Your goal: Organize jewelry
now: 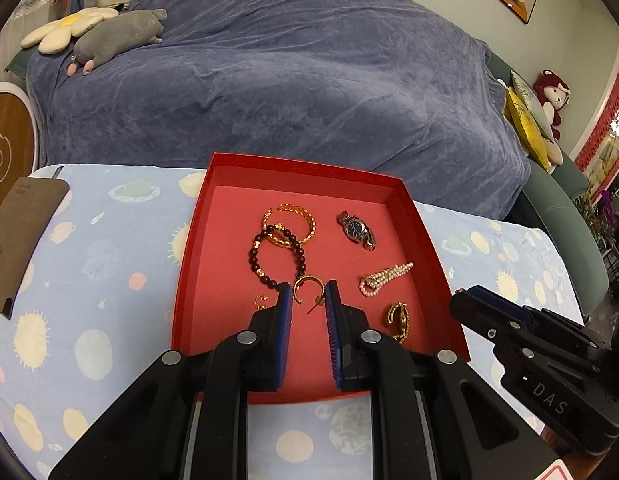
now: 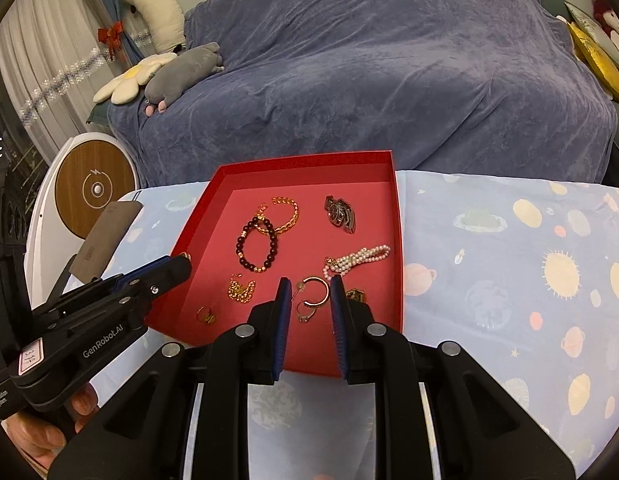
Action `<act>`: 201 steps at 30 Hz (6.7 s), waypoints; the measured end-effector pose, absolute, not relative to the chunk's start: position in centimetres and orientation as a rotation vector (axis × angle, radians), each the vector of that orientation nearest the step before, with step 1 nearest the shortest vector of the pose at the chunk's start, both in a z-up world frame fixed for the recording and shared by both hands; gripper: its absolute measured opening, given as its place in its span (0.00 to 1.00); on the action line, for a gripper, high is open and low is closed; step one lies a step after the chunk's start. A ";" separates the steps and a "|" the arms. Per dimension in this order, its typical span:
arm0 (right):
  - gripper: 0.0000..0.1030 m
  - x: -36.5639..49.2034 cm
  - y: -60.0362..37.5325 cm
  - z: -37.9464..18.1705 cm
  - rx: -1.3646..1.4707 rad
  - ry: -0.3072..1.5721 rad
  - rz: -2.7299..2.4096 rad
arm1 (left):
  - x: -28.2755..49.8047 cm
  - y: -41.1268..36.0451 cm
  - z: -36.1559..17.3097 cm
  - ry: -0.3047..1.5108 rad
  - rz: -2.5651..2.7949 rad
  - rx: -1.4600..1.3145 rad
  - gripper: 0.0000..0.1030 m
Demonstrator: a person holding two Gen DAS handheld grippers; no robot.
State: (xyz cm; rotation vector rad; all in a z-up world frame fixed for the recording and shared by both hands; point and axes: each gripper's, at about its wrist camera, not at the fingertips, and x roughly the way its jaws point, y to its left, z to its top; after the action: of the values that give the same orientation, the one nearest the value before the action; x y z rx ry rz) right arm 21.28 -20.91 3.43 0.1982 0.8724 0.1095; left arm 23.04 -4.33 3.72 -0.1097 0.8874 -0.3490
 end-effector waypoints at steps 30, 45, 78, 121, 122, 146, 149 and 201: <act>0.20 25.7 -18.3 -0.4 0.155 0.935 0.140 | 26.5 -4.7 -0.5 0.945 -0.274 -0.048 0.15; 0.21 22.6 -19.1 2.0 0.175 0.892 0.102 | 24.4 -5.7 1.5 0.915 -0.270 0.000 0.35; 0.34 7.6 -19.5 3.8 0.170 0.836 0.064 | 10.1 -6.1 4.6 0.844 -0.299 0.069 0.29; 0.41 5.3 -18.1 3.4 0.090 0.835 0.007 | 8.3 -6.0 4.1 0.871 -0.286 0.056 0.11; 0.41 5.3 -18.2 3.3 0.089 0.837 0.003 | 8.3 -5.9 4.0 0.874 -0.274 0.056 0.17; 0.95 5.1 -18.9 4.3 0.080 0.744 -0.091 | 8.7 -2.3 4.7 0.850 -0.095 0.009 0.83; 0.95 5.1 -18.9 4.4 0.079 0.744 -0.092 | 8.6 -2.3 4.8 0.844 -0.091 0.017 0.83; 0.95 4.8 -18.7 4.2 0.078 0.744 -0.091 | 8.4 -2.0 4.9 0.838 -0.067 0.033 0.83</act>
State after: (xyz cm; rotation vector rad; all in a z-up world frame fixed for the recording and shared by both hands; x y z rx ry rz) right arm 4.82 -18.73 4.17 0.0782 0.7443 -0.0908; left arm 8.41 -1.98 4.87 0.0330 0.8384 -0.0670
